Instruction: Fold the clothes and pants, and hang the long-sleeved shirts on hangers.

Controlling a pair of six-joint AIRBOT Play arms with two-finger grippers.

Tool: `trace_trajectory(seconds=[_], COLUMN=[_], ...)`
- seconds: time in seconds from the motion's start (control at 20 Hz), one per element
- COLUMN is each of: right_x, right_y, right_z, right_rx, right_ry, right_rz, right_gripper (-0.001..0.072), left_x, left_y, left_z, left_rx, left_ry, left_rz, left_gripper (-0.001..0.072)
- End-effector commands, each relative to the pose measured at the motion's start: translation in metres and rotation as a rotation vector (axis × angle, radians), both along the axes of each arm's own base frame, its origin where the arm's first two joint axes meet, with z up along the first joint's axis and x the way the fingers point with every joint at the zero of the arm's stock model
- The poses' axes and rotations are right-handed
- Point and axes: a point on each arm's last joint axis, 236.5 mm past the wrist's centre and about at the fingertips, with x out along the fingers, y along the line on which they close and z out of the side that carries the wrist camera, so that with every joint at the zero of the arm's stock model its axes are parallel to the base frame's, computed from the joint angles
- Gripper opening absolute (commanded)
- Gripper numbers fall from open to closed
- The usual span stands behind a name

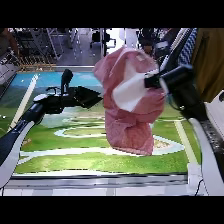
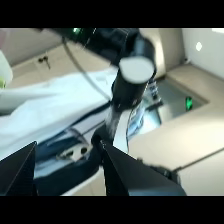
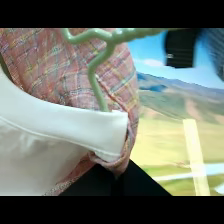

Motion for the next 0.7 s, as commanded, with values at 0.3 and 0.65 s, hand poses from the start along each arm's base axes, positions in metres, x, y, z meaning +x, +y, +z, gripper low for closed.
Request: trace_trajectory(seconds=[0.3,0.65], right_x=[-0.272,-0.391], right_y=[-0.297,-0.393], right_z=[0.088,0.183], right_rx=[-0.145,-0.438], right_ry=[0.211,-0.057], right_rz=[-1.02,-1.388], right_gripper=[0.0018,0.0018], left_x=[-0.058,-0.066], left_y=[0.005,0.008], left_z=[-0.018,-0.023], left_rx=[0.35,0.387], left_ry=[-0.201,-0.216], left_rz=[-0.07,-0.095], left_gripper=[0.0264,0.0264])
